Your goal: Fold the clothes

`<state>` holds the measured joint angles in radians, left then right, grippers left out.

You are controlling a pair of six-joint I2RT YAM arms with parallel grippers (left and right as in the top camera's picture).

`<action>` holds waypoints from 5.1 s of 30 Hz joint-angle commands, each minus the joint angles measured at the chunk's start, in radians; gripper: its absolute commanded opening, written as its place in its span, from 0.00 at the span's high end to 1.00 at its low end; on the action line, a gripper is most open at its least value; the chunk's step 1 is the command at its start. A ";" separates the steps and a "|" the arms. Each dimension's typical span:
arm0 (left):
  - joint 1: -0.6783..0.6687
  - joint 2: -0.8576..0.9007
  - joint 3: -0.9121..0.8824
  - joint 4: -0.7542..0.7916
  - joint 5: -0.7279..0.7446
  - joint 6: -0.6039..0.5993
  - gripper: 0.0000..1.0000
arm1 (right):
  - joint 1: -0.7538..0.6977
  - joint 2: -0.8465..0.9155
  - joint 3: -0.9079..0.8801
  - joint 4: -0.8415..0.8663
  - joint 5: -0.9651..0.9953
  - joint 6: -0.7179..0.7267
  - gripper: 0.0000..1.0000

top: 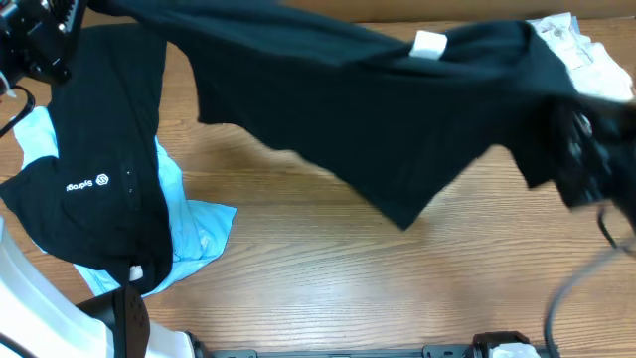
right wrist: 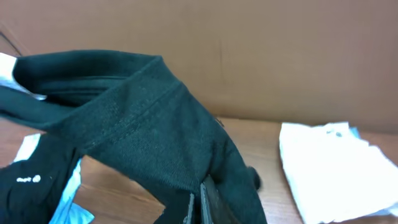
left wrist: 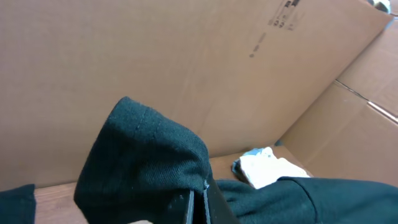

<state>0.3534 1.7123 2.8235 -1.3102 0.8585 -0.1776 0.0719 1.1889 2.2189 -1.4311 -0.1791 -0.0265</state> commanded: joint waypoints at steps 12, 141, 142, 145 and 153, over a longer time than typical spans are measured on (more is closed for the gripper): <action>0.005 0.005 0.005 -0.129 -0.050 0.078 0.96 | -0.007 0.063 0.013 -0.041 0.032 -0.024 0.96; -0.512 0.263 -0.932 0.065 -0.656 0.241 0.00 | -0.072 0.901 -0.856 0.907 -0.131 0.171 0.44; -0.512 0.263 -0.932 0.066 -0.656 0.241 0.00 | -0.068 0.908 -0.856 0.912 -0.135 0.172 0.45; -0.512 0.263 -0.932 0.069 -0.656 0.241 0.00 | -0.055 0.917 -0.856 0.928 -0.137 0.177 0.56; -0.512 0.263 -0.932 0.062 -0.655 0.237 0.00 | -0.099 0.897 -0.827 0.878 -0.137 0.247 0.96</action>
<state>-0.1558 1.9701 1.8927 -1.2446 0.1905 0.0559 0.0120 2.0941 1.3670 -0.5060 -0.3130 0.1837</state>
